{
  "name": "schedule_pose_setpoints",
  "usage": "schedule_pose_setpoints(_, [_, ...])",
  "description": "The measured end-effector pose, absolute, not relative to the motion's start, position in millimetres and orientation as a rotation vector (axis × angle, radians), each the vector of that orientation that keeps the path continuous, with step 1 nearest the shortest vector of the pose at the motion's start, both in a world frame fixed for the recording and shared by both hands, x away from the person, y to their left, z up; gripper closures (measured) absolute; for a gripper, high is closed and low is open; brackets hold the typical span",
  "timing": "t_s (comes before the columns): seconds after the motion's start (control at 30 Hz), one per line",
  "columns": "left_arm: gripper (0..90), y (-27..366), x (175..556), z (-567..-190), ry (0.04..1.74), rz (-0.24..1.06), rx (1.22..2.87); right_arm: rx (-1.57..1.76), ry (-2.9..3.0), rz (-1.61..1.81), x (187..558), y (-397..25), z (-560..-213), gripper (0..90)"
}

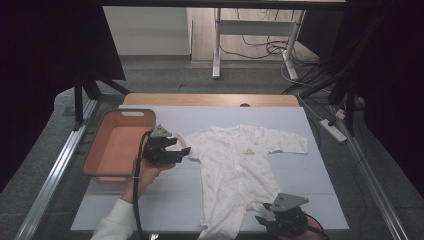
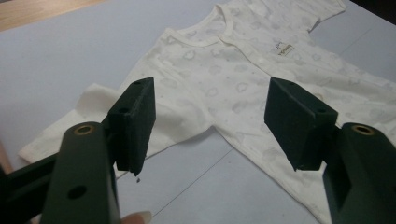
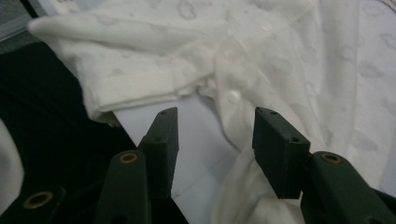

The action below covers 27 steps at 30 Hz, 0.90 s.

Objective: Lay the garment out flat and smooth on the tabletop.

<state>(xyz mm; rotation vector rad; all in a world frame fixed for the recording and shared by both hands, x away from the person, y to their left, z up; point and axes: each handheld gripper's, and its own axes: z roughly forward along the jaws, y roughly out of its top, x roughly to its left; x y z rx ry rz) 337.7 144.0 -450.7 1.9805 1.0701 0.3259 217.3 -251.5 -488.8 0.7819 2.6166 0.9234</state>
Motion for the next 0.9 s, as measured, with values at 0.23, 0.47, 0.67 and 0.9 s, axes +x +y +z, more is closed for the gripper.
schedule_pose_setpoints(0.23, [34.7, 142.9, 337.0, -450.5, 1.065, 0.328, 1.985, 0.851, 2.611, 0.805, 228.3, -262.7, -501.7, 53.2])
schedule_pose_setpoints(0.47, [34.4, 144.1, 337.2, -450.8, 1.068, 0.329, 1.985, 0.840, 2.622, 0.746, 232.5, -266.4, -506.1, 68.2])
schedule_pose_setpoints(0.67, [34.5, 143.7, 336.8, -450.6, 1.066, 0.328, 1.984, 0.847, 2.656, 0.753, 230.4, -266.6, -503.9, 82.8])
schedule_pose_setpoints(0.9, [34.4, 145.8, 337.6, -451.9, 1.075, 0.326, 1.982, 0.770, 2.748, 0.841, 205.7, -250.0, -497.0, 83.7])
